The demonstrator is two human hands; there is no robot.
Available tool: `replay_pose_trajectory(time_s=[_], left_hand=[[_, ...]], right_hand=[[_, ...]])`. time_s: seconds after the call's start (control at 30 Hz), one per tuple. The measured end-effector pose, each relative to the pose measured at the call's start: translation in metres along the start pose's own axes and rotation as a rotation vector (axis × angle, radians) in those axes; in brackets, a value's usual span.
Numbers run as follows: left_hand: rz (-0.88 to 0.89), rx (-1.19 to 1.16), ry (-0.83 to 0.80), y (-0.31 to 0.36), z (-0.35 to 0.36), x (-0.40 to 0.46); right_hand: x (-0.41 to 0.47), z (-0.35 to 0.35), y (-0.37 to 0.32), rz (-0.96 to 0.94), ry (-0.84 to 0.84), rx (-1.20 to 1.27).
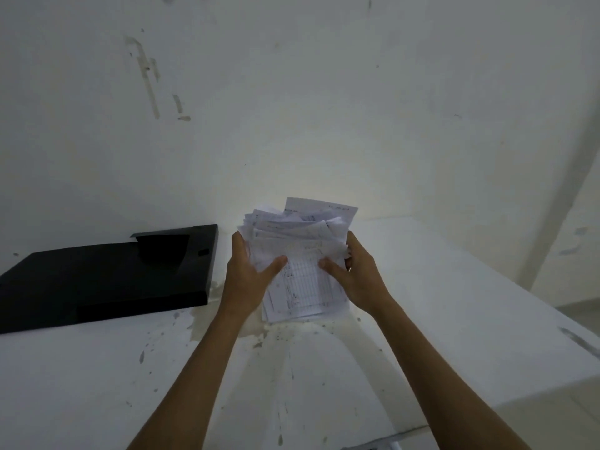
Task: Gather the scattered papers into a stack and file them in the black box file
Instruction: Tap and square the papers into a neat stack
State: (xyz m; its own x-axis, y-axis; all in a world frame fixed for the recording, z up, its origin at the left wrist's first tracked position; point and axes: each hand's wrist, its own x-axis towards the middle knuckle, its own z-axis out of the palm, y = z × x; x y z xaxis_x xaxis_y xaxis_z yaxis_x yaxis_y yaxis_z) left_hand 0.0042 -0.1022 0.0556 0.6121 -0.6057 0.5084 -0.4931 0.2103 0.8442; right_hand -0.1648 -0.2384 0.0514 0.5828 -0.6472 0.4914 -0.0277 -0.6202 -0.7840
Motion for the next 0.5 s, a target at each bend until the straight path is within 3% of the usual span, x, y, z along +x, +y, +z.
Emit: replay_pose_trajectory(time_s=[0.27,0.5], left_hand=[[-0.143,0.028,-0.164,-0.027,0.002,-0.032],[-0.233,-0.013,-0.207,-0.047,0.000,-0.057]], right_hand=[[-0.030,-0.005,0.033,0.126,-0.127,-0.053],[-0.057,-0.001,0.052,0.242,-0.168,-0.103]])
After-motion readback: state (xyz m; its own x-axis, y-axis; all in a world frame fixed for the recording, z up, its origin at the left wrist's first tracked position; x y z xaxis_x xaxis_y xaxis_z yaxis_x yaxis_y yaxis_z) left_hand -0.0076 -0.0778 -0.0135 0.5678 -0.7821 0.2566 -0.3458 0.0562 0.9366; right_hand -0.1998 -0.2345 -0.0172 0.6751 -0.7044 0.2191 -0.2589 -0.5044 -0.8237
